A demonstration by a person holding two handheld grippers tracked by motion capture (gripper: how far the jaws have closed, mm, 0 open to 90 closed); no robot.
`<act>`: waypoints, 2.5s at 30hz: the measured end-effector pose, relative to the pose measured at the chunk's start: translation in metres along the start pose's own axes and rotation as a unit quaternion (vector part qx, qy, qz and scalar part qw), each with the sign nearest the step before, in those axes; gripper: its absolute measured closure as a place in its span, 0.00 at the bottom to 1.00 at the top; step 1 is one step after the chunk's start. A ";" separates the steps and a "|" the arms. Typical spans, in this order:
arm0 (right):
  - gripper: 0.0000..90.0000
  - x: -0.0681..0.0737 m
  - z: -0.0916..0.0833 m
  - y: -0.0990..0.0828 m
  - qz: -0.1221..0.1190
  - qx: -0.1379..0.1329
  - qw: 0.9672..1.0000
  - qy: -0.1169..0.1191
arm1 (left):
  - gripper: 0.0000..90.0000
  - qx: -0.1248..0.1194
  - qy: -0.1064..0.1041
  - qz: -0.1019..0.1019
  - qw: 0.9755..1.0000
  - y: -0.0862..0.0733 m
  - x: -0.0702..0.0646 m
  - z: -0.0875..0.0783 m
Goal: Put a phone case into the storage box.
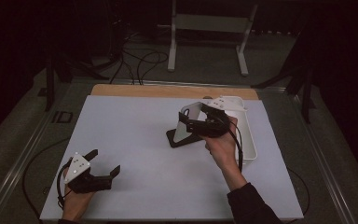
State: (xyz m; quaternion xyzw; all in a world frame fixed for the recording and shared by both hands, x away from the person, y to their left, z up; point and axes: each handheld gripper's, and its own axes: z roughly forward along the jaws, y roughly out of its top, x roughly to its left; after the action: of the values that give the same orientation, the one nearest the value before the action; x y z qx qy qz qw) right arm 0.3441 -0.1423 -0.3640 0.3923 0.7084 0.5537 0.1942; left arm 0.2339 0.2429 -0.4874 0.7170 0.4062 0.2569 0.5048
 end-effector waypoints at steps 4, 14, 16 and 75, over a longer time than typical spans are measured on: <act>0.19 -0.005 0.003 0.004 -0.004 0.000 1.000 -0.007 | 0.00 0.002 0.001 -0.001 1.000 -0.001 0.002 0.000; 0.19 -0.013 0.010 0.009 -0.008 -0.002 1.000 -0.018 | 0.00 0.000 0.003 -0.007 1.000 -0.001 0.003 0.000; 0.19 -0.015 0.011 0.011 -0.011 -0.004 1.000 -0.023 | 0.00 0.000 0.002 -0.006 1.000 -0.001 0.003 0.000; 0.19 -0.113 0.024 0.040 0.004 0.009 0.984 -0.179 | 0.00 0.004 0.002 -0.002 1.000 -0.001 0.000 0.001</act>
State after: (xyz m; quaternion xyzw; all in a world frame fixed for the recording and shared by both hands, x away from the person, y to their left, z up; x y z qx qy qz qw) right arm 0.4443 -0.2107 -0.3516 0.4895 0.6657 0.4685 0.3125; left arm 0.2340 0.2422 -0.4887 0.7176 0.4102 0.2556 0.5015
